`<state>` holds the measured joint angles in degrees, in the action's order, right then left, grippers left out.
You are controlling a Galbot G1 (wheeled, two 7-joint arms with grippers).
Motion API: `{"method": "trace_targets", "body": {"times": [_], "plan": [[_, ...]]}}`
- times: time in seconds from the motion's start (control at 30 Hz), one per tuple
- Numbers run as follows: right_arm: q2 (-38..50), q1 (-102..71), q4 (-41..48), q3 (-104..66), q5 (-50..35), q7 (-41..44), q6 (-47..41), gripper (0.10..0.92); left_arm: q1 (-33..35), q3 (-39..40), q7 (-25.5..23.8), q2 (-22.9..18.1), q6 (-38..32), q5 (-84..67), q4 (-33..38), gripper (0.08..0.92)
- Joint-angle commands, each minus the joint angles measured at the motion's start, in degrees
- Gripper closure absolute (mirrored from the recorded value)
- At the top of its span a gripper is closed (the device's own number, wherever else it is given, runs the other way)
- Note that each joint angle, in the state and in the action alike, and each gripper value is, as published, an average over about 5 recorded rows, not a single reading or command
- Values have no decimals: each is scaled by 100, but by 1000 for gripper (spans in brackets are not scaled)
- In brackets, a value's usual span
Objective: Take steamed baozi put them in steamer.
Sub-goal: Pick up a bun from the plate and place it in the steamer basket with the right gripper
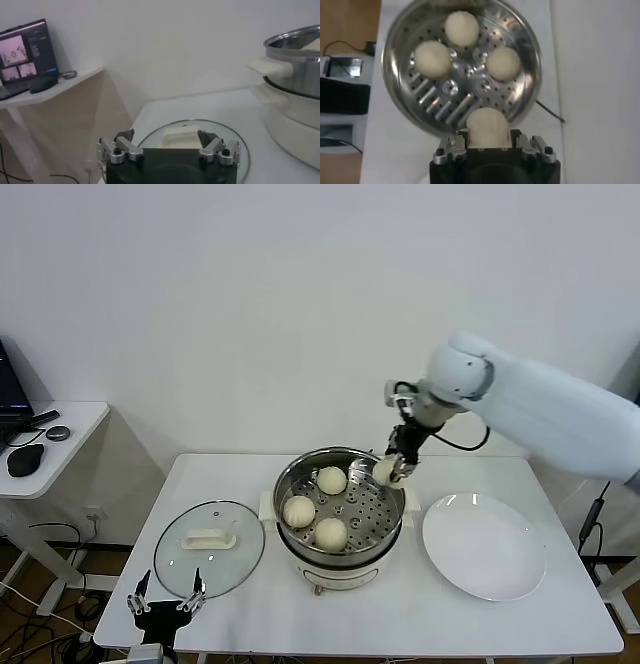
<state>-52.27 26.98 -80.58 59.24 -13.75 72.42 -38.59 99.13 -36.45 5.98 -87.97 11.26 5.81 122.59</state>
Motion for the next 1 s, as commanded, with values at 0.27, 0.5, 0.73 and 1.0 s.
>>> {"method": "trace_targets", "body": {"times": [0.27, 0.5, 0.73, 1.0], "plan": [[-1142, -658, 883, 268, 499, -605, -233, 525, -80, -23, -1, 15, -8, -39, -108, 177], [-1175, -793, 1014, 284, 789, -545, -184, 525, -143, -43, -14, 26, -3, -71, -205, 177], [-1080, -811, 984, 243, 829, -581, -151, 497, -174, -34, -17, 23, 2, -69, -238, 177], [-664, -786, 710, -161, 645, -575, -90, 279, -160, -40, -21, -1, 6, -53, -177, 177]]}}
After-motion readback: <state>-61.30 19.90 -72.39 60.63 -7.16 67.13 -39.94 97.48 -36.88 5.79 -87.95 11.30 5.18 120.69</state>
